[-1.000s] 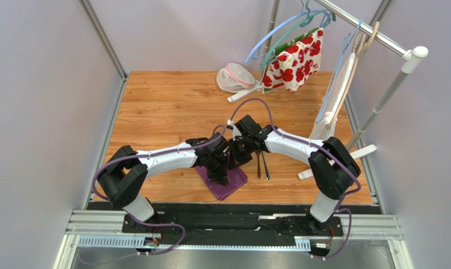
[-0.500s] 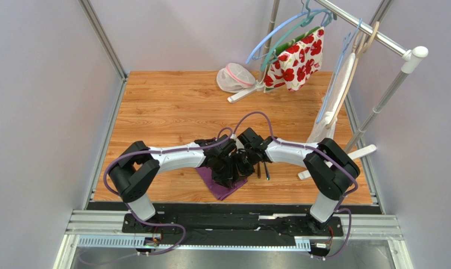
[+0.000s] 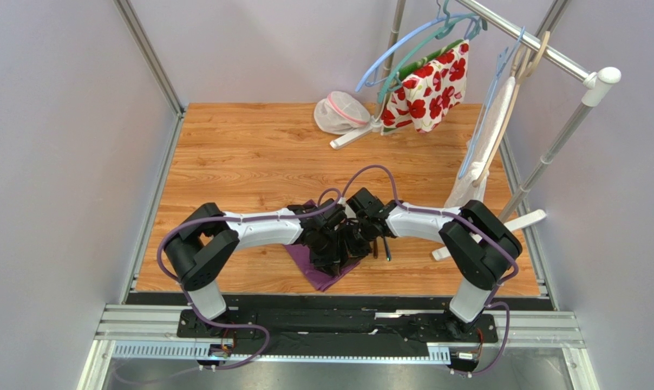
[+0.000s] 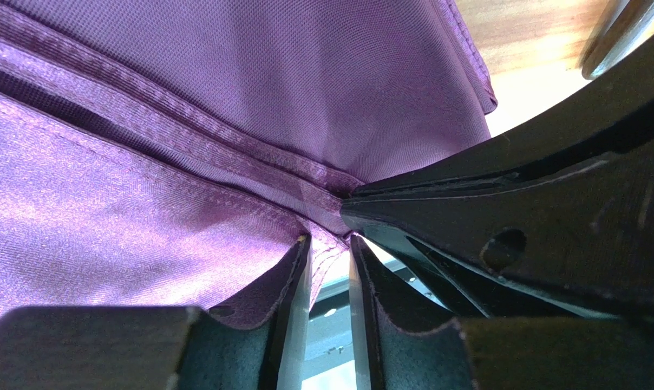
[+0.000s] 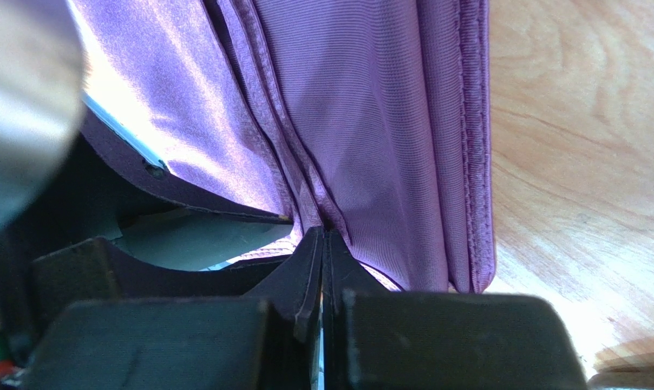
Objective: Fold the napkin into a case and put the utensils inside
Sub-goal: Smooth out the 2/3-rectangle-folded napkin at the center of the board.
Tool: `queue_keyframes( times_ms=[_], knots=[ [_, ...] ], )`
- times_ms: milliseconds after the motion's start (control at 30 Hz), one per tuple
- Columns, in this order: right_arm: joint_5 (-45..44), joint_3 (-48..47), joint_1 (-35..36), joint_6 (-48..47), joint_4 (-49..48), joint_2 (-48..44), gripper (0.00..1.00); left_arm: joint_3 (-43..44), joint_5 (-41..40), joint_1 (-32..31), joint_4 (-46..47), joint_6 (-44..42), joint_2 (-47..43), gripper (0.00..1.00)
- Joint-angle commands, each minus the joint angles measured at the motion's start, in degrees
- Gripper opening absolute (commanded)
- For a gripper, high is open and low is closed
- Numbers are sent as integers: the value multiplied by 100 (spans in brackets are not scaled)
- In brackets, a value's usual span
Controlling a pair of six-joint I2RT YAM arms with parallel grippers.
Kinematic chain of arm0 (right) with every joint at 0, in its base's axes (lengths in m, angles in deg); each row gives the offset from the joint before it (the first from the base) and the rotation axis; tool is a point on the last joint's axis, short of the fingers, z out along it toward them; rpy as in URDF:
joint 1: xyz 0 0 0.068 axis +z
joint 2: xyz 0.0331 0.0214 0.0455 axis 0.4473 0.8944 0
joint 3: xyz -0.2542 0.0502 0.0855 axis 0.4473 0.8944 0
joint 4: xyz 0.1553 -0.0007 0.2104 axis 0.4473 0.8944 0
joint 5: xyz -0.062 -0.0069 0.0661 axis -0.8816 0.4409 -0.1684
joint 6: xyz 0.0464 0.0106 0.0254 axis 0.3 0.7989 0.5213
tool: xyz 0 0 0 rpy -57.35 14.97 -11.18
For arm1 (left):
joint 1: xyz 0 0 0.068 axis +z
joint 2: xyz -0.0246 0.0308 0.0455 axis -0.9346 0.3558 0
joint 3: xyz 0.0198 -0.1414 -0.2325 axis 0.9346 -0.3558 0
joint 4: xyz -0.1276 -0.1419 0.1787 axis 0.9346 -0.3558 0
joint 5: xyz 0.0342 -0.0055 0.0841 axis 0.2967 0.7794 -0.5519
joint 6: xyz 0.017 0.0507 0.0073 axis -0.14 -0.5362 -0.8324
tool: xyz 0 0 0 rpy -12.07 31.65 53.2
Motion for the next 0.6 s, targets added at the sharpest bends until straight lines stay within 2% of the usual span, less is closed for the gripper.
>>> queue_keyframes(
  times_ms=[0,33,333,567],
  knots=[
    [144,22,33,4,-357,-37,0,-39,-266,-49,223,160,113,29],
    [162,22,42,4,-357,-37,0,-66,-345,-49,188,169,61,24],
    [188,-39,42,-5,-322,-71,0,-13,-838,-49,-234,125,-545,6],
    [276,-31,33,-5,-304,-169,0,-136,-917,-49,-234,160,-1030,1]
  ],
)
